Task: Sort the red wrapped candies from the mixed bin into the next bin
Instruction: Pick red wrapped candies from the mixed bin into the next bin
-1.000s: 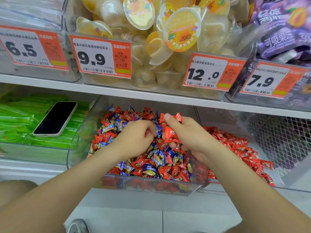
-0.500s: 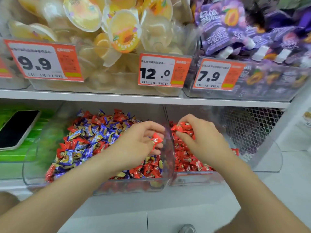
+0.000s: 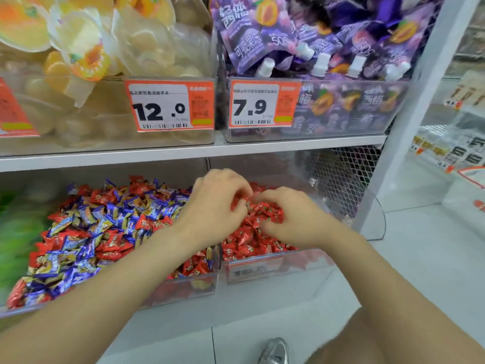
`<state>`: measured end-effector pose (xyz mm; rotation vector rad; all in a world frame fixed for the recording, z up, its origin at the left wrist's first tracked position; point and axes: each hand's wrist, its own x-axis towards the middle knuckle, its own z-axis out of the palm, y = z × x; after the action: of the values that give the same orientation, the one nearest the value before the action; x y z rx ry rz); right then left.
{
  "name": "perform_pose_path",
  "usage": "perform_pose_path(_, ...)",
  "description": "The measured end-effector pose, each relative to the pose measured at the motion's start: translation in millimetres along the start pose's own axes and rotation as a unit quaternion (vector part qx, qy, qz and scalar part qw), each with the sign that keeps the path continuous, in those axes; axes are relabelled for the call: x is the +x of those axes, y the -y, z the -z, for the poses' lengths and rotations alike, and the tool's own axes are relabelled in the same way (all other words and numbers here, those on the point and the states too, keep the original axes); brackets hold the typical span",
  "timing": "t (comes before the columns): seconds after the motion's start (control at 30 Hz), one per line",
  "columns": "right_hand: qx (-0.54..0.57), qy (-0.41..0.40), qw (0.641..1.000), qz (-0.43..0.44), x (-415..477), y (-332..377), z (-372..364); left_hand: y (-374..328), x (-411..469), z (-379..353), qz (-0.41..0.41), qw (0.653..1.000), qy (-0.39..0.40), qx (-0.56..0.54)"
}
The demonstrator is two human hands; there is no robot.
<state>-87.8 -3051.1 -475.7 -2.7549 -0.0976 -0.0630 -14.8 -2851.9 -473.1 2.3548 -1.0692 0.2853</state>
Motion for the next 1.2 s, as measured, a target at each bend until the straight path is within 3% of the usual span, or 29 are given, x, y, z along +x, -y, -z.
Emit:
perform_pose_path(0.1,-0.027,0.133,0.989,0.055,20.7,1.4,-28.1,15.9,-16.3,-2.0,0.022,0.993,-0.104,-0.046)
perform_pose_path(0.2,-0.081,0.174,0.981,0.000,41.1,-7.7,-33.2,22.9,-35.5,3.1,0.026,0.992,-0.108,-0.066)
perform_pose_path(0.37,-0.125,0.105,0.985,-0.059,48.6,-19.5,-21.3,32.4,-50.7,17.5,0.039,0.996,-0.012,-0.073)
perform_pose_path(0.47,-0.071,0.008,0.997,-0.021,36.7,14.7,-13.9,35.6,-51.6,31.2,0.044,0.993,0.072,-0.082)
perform_pose_path(0.57,0.014,-0.116,0.993,0.008,21.7,68.1,-14.1,39.5,-52.5,43.6,0.018,0.994,0.100,-0.031)
perform_pose_path(0.63,0.090,-0.140,0.986,0.033,13.9,103.1,-14.5,43.5,-53.9,53.5,0.007,0.990,0.140,-0.018)
perform_pose_path(0.7,0.116,-0.097,0.986,0.063,14.4,127.7,-16.2,50.3,-58.5,64.1,0.022,0.983,0.179,-0.018)
perform_pose_path(0.8,0.054,-0.019,0.992,0.110,26.3,145.2,-29.4,73.1,-73.3,74.7,0.083,0.980,0.179,-0.021)
perform_pose_path(0.97,-0.032,0.041,0.993,0.103,42.8,160.9,-54.1,109.6,-100.0,76.9,0.134,0.968,0.205,0.060)
perform_pose_path(1.2,-0.144,0.105,0.982,0.070,50.2,161.4,-58.3,139.6,-116.3,87.3,0.163,0.947,0.275,0.041)
